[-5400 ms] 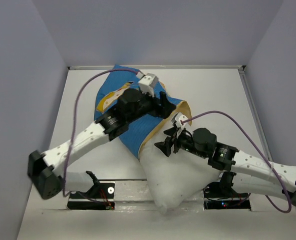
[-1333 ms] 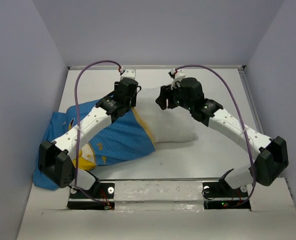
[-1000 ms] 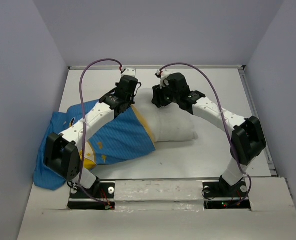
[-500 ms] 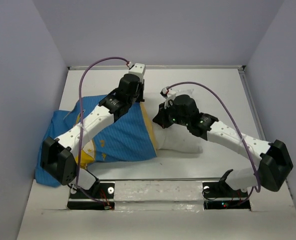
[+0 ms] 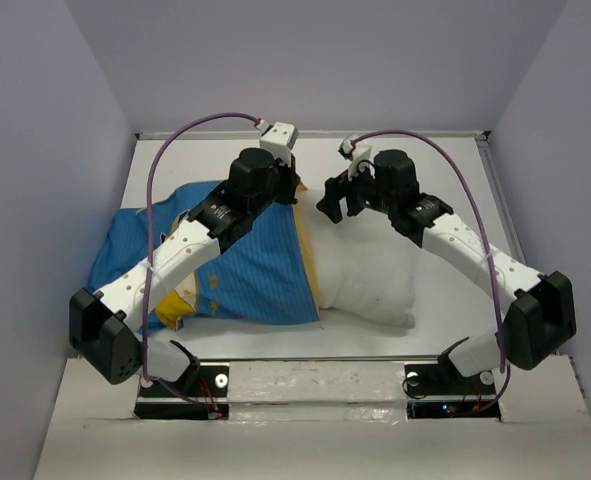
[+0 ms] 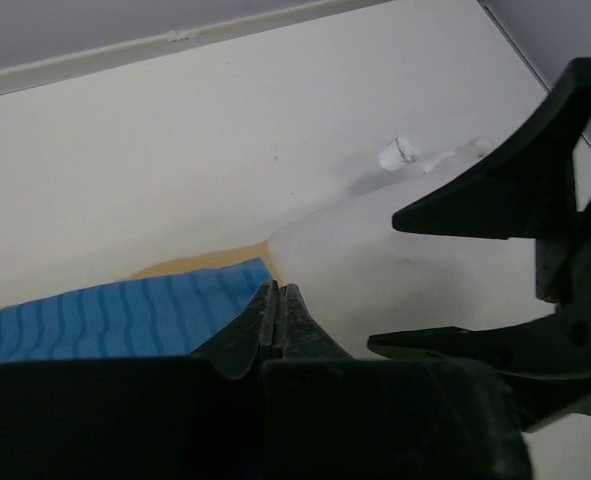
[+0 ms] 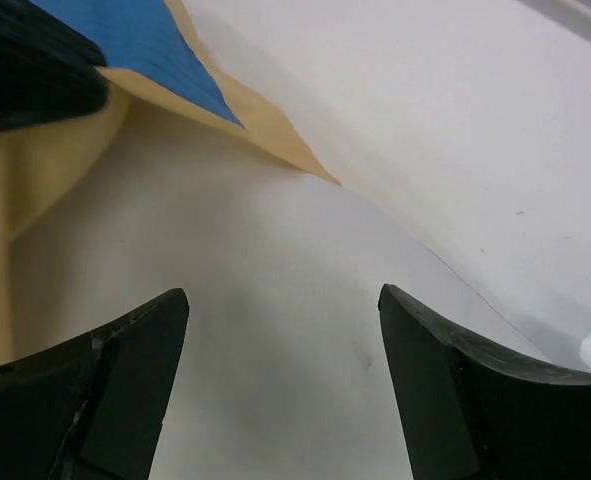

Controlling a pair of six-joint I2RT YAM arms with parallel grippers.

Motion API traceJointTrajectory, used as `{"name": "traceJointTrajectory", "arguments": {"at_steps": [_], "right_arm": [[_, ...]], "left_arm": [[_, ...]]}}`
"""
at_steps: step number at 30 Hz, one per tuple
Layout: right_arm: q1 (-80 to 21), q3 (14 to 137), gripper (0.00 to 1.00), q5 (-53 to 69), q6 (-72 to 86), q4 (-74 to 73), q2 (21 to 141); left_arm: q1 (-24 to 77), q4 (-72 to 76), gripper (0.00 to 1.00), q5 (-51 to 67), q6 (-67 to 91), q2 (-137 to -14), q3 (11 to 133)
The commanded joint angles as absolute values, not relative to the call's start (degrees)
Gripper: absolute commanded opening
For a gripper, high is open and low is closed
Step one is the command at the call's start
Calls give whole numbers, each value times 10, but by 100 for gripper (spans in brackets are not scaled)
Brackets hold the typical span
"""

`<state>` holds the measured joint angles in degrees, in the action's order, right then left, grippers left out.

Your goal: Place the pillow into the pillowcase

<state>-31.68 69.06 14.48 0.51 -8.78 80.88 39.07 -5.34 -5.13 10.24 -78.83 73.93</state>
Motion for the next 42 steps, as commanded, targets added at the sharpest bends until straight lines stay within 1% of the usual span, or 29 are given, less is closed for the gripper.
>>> {"name": "traceJointTrajectory", "arguments": {"at_steps": [1, 4, 6, 7, 8, 9, 10, 12, 13, 16, 20, 21, 24, 26, 27, 28, 29, 31, 34, 37, 39, 42], "right_arm": [[-295, 730, 83, 227, -79, -134, 875], [-290, 763, 83, 249, -86, -190, 940], [-290, 759, 74, 278, -87, -192, 963], [-290, 751, 54, 324, -78, -190, 964], [-290, 741, 38, 355, -68, -176, 961], [-290, 725, 20, 412, -50, -152, 941], [-290, 707, 2, 429, -31, -91, 927], [-290, 652, 0, 454, 41, -28, 892], [-296, 631, 0, 470, 61, 52, 849], [-302, 566, 0, 466, 126, 154, 764], [-302, 549, 0, 421, 142, 172, 713], [-302, 550, 0, 391, 142, 179, 710], [-302, 559, 0, 324, 162, 206, 736], [-302, 566, 0, 309, 176, 230, 753], [-302, 558, 0, 278, 193, 252, 758], [-296, 552, 0, 275, 204, 295, 758], [-296, 545, 0, 278, 209, 307, 758], [-296, 548, 0, 242, 206, 308, 765], [-290, 557, 0, 176, 213, 317, 809], [-290, 556, 0, 84, 259, 362, 858], [-285, 547, 0, 11, 303, 385, 873], [-279, 539, 0, -65, 354, 387, 876]], "left_arm": [[395, -6, 0, -22, 107, -765, 747], [395, -4, 0, -20, 107, -773, 752], [395, -4, 0, -13, 108, -782, 756], [395, -1, 0, -7, 110, -786, 760], [395, 10, 0, -4, 111, -789, 763], [395, 15, 0, -3, 112, -799, 768], [395, 17, 0, -3, 113, -805, 773], [395, 21, 0, 19, 116, -825, 782], [395, 23, 0, 25, 119, -834, 794], [395, 31, 0, 48, 132, -873, 830], [407, 34, 0, 79, 165, -925, 885], [416, 39, 0, 76, 167, -933, 898], [445, 52, 0, 74, 191, -940, 908], [457, 53, 0, 36, 218, -933, 903], [457, 58, 0, 26, 224, -914, 881], [456, 65, 0, 22, 228, -902, 868], [454, 69, 0, 25, 230, -881, 856], [454, 62, 0, 35, 229, -867, 843], [454, 74, 0, 147, 257, -847, 829], [471, 88, 0, 198, 292, -840, 814], [487, 87, 0, 197, 298, -834, 792], [502, 78, 0, 170, 303, -822, 754]]}}
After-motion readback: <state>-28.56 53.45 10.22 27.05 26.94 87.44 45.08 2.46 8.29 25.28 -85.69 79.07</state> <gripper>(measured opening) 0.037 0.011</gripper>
